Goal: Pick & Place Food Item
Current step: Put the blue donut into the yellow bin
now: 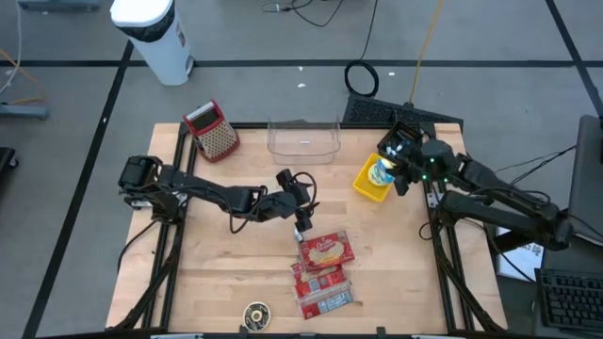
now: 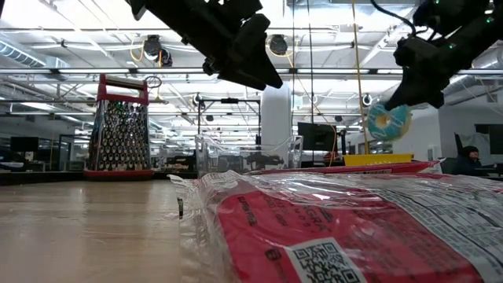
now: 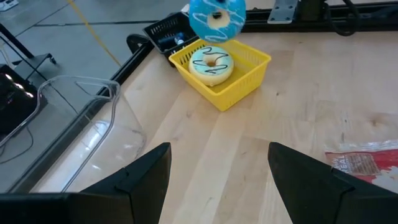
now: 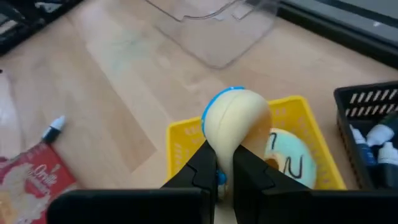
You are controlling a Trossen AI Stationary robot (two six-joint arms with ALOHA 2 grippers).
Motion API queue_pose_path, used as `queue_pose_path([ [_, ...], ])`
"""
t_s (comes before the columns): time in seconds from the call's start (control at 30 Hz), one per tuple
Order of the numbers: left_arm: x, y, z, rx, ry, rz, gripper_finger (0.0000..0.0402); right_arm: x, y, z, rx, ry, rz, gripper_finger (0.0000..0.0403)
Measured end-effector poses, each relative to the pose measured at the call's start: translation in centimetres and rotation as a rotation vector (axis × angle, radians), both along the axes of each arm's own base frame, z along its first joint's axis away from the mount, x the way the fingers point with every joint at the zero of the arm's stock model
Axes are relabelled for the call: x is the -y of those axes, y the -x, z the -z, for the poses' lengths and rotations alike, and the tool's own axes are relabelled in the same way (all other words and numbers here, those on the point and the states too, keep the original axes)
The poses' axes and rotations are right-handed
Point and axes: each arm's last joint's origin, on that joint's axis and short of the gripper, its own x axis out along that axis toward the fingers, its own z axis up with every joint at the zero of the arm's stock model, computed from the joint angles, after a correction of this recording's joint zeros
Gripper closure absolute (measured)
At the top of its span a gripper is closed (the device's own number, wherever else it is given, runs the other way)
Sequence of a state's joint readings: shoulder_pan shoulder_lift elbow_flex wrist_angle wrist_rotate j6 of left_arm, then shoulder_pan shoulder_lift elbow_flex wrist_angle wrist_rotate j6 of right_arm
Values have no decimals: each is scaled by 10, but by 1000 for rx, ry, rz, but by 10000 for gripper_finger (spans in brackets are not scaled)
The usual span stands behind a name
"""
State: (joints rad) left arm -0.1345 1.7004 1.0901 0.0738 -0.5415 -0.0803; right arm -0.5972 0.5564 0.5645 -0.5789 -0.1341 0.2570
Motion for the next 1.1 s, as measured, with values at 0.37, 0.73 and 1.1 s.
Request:
queue_pose_path([
  [0.37, 0, 0, 0, 2, 7, -3, 130, 3, -9, 49, 106, -76, 33, 387],
  [0.73, -1, 0, 0, -1, 6, -3, 131, -5, -14, 70, 160, -103, -26, 383],
  [1.1, -1, 0, 0, 2, 11, -6, 131, -5, -13, 76, 111, -27, -27, 339],
])
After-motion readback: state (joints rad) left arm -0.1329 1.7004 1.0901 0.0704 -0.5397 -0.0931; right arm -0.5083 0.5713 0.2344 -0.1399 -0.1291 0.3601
